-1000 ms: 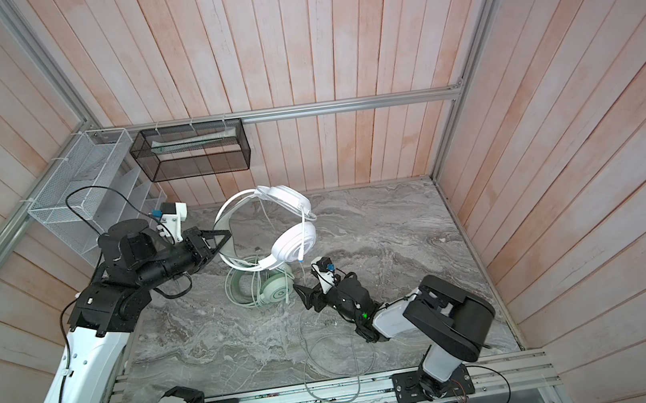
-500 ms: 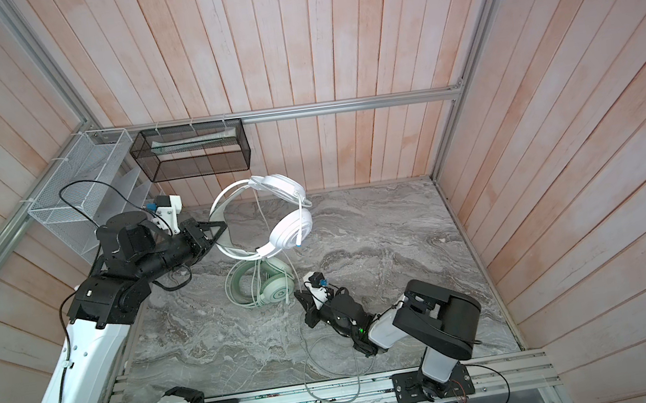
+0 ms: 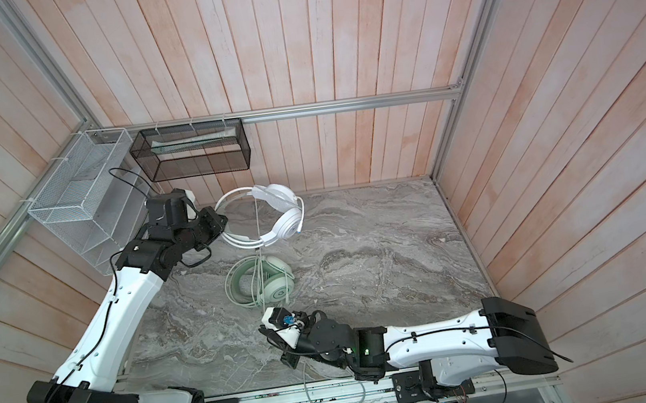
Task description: Wrap the headphones
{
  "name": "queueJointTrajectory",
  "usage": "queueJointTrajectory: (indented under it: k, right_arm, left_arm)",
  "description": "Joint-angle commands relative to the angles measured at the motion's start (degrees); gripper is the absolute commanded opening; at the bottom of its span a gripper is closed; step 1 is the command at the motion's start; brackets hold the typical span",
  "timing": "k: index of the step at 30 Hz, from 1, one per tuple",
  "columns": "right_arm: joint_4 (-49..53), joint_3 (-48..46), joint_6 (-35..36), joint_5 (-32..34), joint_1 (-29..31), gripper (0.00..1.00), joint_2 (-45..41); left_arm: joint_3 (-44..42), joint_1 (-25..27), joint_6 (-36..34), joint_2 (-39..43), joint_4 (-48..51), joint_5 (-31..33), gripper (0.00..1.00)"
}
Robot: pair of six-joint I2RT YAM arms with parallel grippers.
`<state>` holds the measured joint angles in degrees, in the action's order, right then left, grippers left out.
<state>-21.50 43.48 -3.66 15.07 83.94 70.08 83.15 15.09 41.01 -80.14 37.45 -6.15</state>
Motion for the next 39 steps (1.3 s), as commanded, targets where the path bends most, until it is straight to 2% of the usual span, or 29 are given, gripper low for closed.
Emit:
queueJointTrajectory:
  k: [1, 3, 6, 8, 12, 16, 21, 25, 30, 39]
  right_arm:
    - [22.8, 9.4, 6.8, -4.5, 3.0, 0.0, 1.2]
    - [30.8, 14.6, 9.5, -1.7, 2.9, 0.0, 2.4]
    - [39.9, 20.9, 13.1, 5.4, 1.7, 0.0, 2.3]
    - [45.1, 24.8, 13.7, 6.7, -0.9, 0.0, 0.9]
    - [48.5, 28.2, 14.8, 5.9, -7.0, 0.0, -4.7]
    - [49.0, 30.8, 17.2, 5.9, -10.3, 0.0, -7.9]
    - [48.2, 30.2, 20.8, 6.3, -17.9, 0.0, -10.0]
    - [47.5, 30.6, 21.6, 2.5, -24.7, 0.0, -9.4]
    - [44.9, 30.6, 23.6, 5.3, -28.1, 0.01, -8.4]
    - [38.5, 27.5, 23.9, 1.1, -32.7, 0.06, -8.1]
  left_arm:
    - [-1.6, 0.2, -1.8, -1.8, -9.1, 4.9, 0.0]
    - [-3.3, 2.2, -3.9, -1.8, -9.8, 6.6, 0.0]
    - [-6.2, 7.1, -10.2, 0.2, -11.2, 12.6, 0.0]
    - [-10.1, 10.2, -14.7, 3.1, -13.6, 16.3, 0.0]
    - [-19.7, 14.7, -22.7, 10.7, -19.5, 21.8, 0.0]
    - [-26.5, 20.4, -30.5, 17.5, -23.8, 24.1, 0.0]
    - [-30.4, 25.7, -36.3, 24.5, -23.8, 23.9, 0.0]
    - [-32.9, 27.9, -40.0, 29.6, -21.6, 20.5, 0.0]
    - [-35.0, 30.4, -42.0, 32.4, -16.3, 20.0, 0.0]
    - [-37.8, 31.3, -42.2, 36.9, -15.0, 17.8, 0.0]
